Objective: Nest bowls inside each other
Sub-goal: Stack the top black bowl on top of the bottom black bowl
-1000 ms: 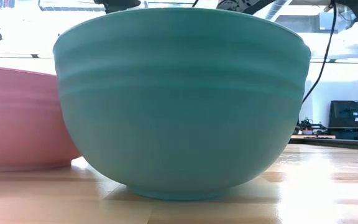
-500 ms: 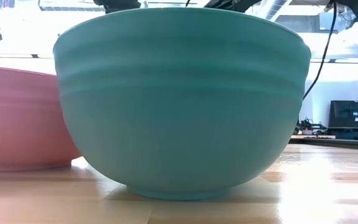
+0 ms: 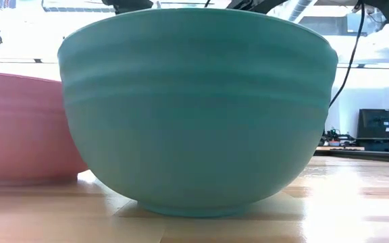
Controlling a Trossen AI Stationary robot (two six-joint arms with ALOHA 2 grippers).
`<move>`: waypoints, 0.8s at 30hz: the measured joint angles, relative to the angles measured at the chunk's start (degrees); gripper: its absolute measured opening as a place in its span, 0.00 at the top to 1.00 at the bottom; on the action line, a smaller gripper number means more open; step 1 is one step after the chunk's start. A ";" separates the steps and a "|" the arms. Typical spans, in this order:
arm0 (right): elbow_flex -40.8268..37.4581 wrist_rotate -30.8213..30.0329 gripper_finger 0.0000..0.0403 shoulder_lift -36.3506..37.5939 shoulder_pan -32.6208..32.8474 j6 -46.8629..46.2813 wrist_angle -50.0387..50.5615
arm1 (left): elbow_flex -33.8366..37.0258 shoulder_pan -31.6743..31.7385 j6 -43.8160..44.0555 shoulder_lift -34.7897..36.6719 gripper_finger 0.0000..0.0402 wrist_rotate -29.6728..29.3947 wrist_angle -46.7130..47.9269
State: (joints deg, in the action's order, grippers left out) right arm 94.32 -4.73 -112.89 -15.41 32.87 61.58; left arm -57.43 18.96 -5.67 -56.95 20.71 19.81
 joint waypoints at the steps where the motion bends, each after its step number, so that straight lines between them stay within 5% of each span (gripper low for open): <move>1: 0.02 0.05 0.48 0.05 0.13 0.38 -0.59 | 0.00 0.00 -0.25 0.00 0.79 0.00 0.00; 15: 0.07 0.17 0.48 -4.95 -0.42 2.21 -2.08 | -0.02 0.03 -0.71 0.00 0.79 -0.01 -0.33; 18: 0.54 -4.45 0.50 -6.70 0.01 2.11 -2.84 | -0.09 0.18 -0.70 0.02 0.79 -0.02 -0.76; 21: 1.52 -11.35 0.60 -7.75 0.03 1.93 -2.70 | -0.11 0.32 -0.48 0.02 0.79 -0.09 -1.52; 24: 2.07 -11.26 0.81 -8.08 -0.19 1.68 -2.12 | -0.11 0.39 0.12 0.02 0.79 -0.15 -1.51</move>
State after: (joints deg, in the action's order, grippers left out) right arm 96.39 -15.99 -120.97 -15.61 34.55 59.46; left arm -57.54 19.35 -5.55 -56.93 20.56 18.31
